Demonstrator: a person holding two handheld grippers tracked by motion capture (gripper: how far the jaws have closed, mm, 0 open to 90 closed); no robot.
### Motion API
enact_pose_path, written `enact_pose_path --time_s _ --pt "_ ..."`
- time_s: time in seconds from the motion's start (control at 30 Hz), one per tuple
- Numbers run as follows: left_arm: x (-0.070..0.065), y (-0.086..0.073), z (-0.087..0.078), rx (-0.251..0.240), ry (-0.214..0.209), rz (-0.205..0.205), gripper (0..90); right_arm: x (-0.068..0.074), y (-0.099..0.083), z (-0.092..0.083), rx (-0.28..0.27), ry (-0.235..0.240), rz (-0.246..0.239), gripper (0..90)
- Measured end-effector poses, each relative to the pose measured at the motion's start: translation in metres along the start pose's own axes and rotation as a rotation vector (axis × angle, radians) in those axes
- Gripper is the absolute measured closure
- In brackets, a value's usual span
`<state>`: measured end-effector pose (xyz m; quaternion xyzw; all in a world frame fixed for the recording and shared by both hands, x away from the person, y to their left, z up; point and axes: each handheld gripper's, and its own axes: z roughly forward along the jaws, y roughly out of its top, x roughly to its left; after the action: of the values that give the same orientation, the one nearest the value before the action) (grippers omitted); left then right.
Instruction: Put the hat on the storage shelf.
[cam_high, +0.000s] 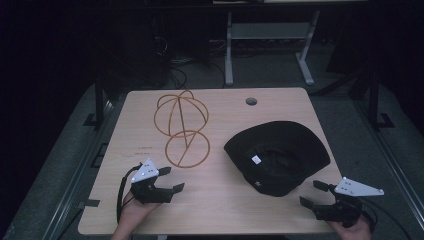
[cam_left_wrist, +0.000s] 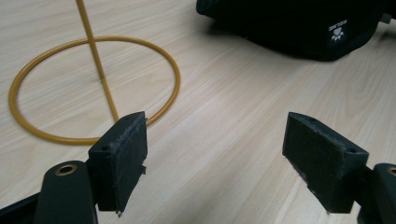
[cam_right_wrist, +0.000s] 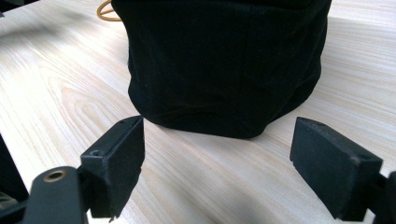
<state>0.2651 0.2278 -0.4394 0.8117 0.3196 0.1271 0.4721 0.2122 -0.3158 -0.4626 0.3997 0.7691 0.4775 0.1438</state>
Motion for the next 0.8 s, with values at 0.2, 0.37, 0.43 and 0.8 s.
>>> enact_pose_path --time_s 0.2,0.37,0.43,0.8 --pt "-0.003 -0.001 0.006 0.038 -0.012 0.023 21.7 -0.002 -0.001 0.001 0.004 0.010 0.000 17.3" --pt "-0.006 -0.001 0.007 0.057 -0.024 0.045 21.7 -0.001 -0.001 -0.001 -0.003 0.008 0.005 17.2" --pt "-0.007 -0.001 0.007 0.061 -0.028 0.044 21.7 0.000 0.000 -0.001 -0.008 0.008 0.008 17.2" --pt "-0.029 0.015 0.016 0.041 -0.104 0.083 21.8 0.000 0.000 -0.005 -0.022 0.006 0.016 17.0"
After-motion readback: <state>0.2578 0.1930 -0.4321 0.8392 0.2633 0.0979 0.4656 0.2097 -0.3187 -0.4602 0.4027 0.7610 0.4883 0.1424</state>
